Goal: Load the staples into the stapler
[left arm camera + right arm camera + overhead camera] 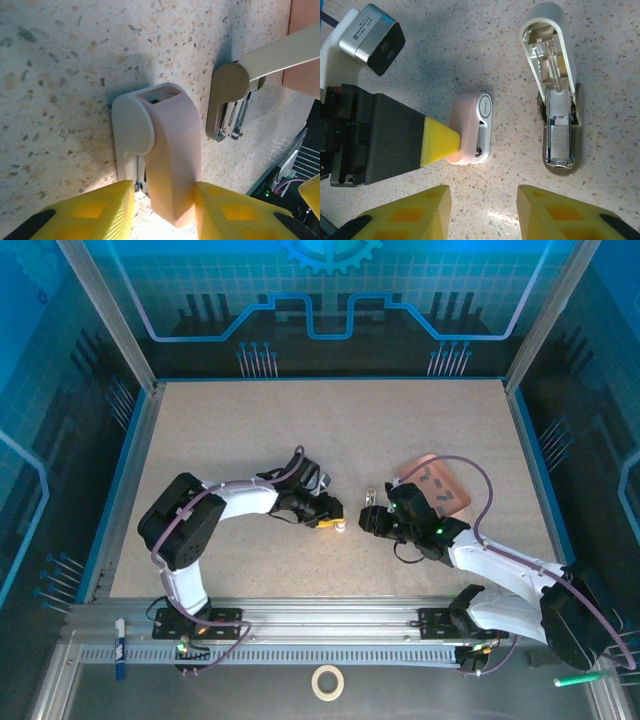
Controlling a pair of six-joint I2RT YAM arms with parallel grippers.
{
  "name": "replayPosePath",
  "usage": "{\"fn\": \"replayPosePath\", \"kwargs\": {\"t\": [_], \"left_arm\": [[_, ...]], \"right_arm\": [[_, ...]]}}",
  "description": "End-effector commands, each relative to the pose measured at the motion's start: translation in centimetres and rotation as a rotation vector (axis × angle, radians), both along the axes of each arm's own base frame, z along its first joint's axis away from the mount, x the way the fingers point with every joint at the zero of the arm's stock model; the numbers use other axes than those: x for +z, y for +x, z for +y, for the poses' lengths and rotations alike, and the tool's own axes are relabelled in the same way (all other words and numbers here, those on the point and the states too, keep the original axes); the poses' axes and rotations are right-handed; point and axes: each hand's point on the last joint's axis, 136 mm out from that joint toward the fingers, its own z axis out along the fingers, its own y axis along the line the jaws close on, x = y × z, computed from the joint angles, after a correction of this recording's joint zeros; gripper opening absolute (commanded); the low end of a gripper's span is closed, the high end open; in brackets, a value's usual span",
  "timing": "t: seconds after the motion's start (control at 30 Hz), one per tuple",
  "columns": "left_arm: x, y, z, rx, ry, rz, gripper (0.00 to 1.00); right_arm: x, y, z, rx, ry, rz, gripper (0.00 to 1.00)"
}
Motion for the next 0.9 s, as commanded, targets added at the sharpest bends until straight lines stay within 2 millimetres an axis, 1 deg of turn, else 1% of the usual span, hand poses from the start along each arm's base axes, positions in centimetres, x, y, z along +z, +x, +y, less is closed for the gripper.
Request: {"fn": "replayPosePath", "kwargs": {"t": [0.0,0.1,0.3,0.43,0.67,0.77,0.87], "left_arm": [[-5.7,-3.5,3.7,-0.019,0.208,0.152,0.35],[-6.0,-3.7,3.8,-0.032,0.216,0.159,0.33],[-4.8,-3.2,4.0,-0.041,0.229,0.119,0.34],[-3.6,-2.9,4.2,-0.036,0.236,0.082,0.41],[-1.1,-1.9,4.0,-0.013,0.211,0.013,0.51],[0.3,-1.3,3.7,0.002,0.188,-0.023,0.59],[1.6,-0.8,3.4,0.009,0.172,-0.057,0.63]], "right_arm": [[0.0,0.4,-0.3,-0.023,0.012,-0.002,0.41],[0.1,0.5,-0.2,-0.023,0.013,-0.004,0.41],[0.4,0.9,0.0,-0.022,0.013,-0.008,0.41],[0.6,1.0,0.1,-0.017,0.014,-0.012,0.41],[1.0,1.2,0.8,0.01,0.018,-0.008,0.41],[1.0,1.3,1.1,0.019,0.027,-0.006,0.41],[1.3,1.5,1.6,0.029,0.039,-0.004,0.41]]}}
